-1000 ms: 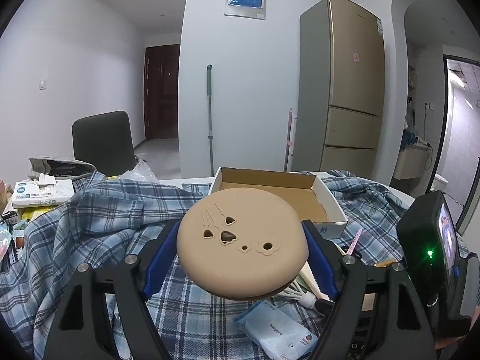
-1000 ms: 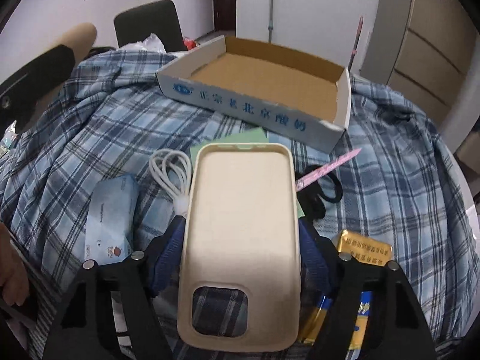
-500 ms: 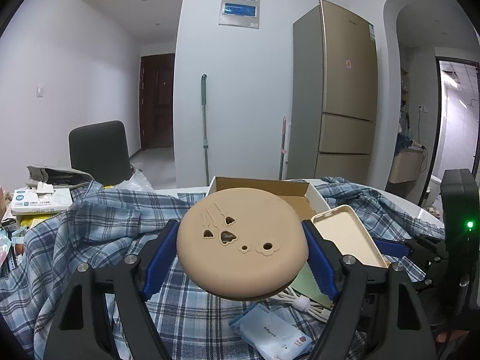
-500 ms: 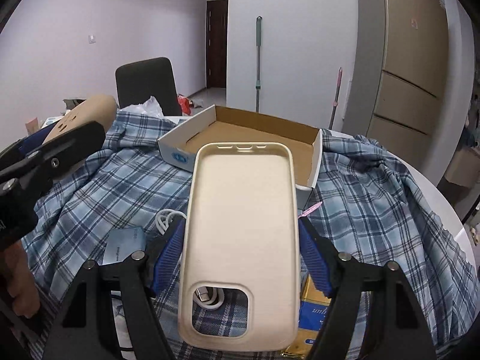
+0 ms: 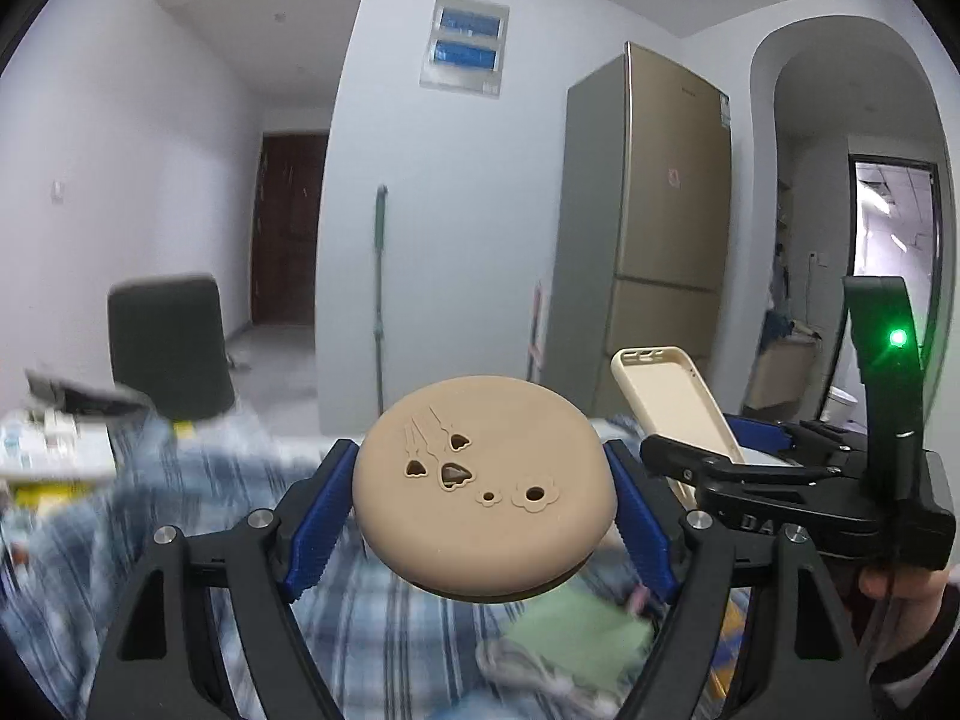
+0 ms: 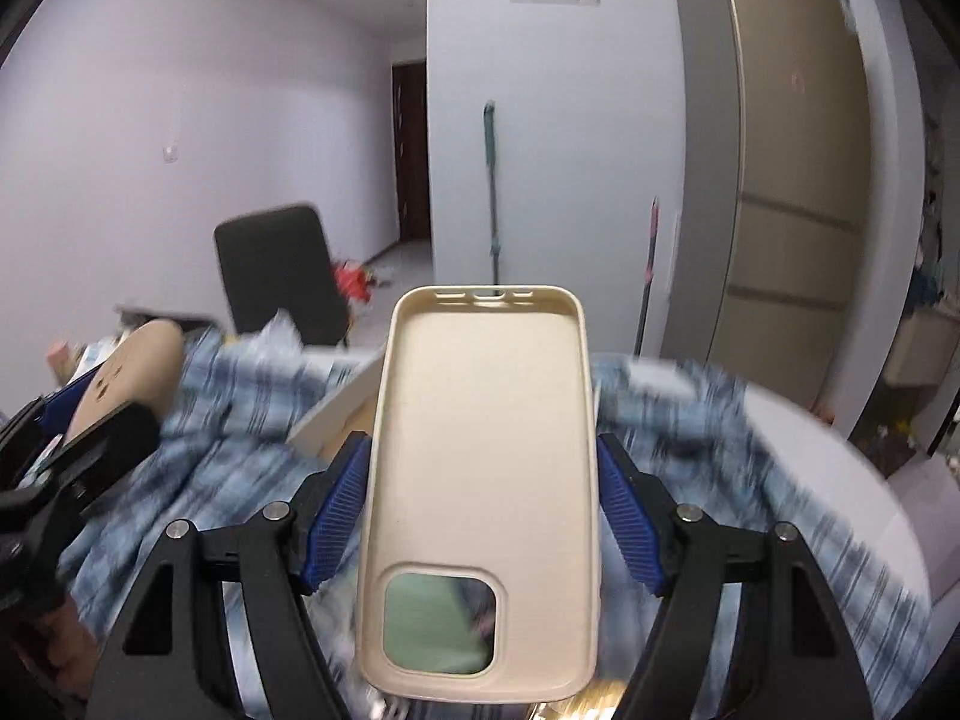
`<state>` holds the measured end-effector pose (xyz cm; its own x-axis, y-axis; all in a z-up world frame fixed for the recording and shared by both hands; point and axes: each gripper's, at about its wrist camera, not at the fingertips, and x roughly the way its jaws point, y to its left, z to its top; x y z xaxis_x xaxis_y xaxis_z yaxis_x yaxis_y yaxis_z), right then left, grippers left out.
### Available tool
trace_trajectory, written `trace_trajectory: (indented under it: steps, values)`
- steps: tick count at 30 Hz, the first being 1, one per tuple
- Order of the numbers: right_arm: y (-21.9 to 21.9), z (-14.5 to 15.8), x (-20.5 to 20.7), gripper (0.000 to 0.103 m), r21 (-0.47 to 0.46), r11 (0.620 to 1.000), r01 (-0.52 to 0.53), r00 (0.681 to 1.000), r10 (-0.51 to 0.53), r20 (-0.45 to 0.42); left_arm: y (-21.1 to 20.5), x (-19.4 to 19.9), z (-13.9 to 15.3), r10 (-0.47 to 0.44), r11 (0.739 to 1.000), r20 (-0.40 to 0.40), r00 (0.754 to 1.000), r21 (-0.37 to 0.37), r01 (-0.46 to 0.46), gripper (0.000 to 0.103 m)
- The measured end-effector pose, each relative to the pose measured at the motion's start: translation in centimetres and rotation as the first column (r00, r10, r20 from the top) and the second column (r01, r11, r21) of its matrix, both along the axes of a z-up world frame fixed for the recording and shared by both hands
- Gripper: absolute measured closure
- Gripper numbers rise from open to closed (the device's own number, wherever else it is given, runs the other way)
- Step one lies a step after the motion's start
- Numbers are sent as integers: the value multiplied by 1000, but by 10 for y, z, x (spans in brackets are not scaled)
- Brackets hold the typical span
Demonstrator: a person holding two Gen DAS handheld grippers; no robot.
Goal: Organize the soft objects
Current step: 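Lower the phone case into the box and open the right gripper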
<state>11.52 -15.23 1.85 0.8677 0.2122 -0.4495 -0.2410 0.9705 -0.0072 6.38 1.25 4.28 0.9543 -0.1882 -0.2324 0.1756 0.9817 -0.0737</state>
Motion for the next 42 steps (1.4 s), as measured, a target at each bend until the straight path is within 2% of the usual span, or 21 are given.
trace_trajectory:
  steps: [3,7,11,14,22,28,30,32,33,34,39,42]
  values:
    - [-1,14,24,30,26,999,23,998,-24,56,-9,17,16,10,999,90,996,35,-13,21]
    - [-3,19,57,30,81,997,-19,999,16,37,-14,49,23,-7,1000,145,989,25,3,21]
    - [-6,12,80,30,112,994,18,999,-21,27,-9,88,14,18,999,103,995,-35,-15,21]
    - [-7,-4,96,30,109,994,22,1000,-19,-23,0,117,0,34,998,29,999,-49,-32,21]
    - [-4,-65,130,30,118,993,30,980,-6,-197,13,158,-47,31,999,-161,986,17,-29,21]
    - [-1,-92,148,30,123,992,38,954,1,-300,14,164,-57,29,1000,-205,978,12,-28,21]
    - [-1,-95,151,30,118,992,44,952,-6,-305,14,163,-58,30,1000,-207,978,16,-27,20]
    - [-1,-97,152,19,113,993,35,953,1,-303,12,163,-60,31,999,-210,977,23,-26,21]
    - [-2,-97,153,8,111,993,33,954,2,-299,11,163,-60,30,999,-212,977,25,-25,21]
    - [-3,-95,151,5,109,993,40,958,-7,-286,9,161,-61,30,999,-214,976,30,-25,21]
    - [-9,-83,145,5,120,991,60,968,-29,-248,5,162,-63,30,999,-220,975,42,-21,21]
    - [-14,-78,144,5,117,990,77,971,-48,-233,1,173,-67,5,999,-270,963,40,7,20]
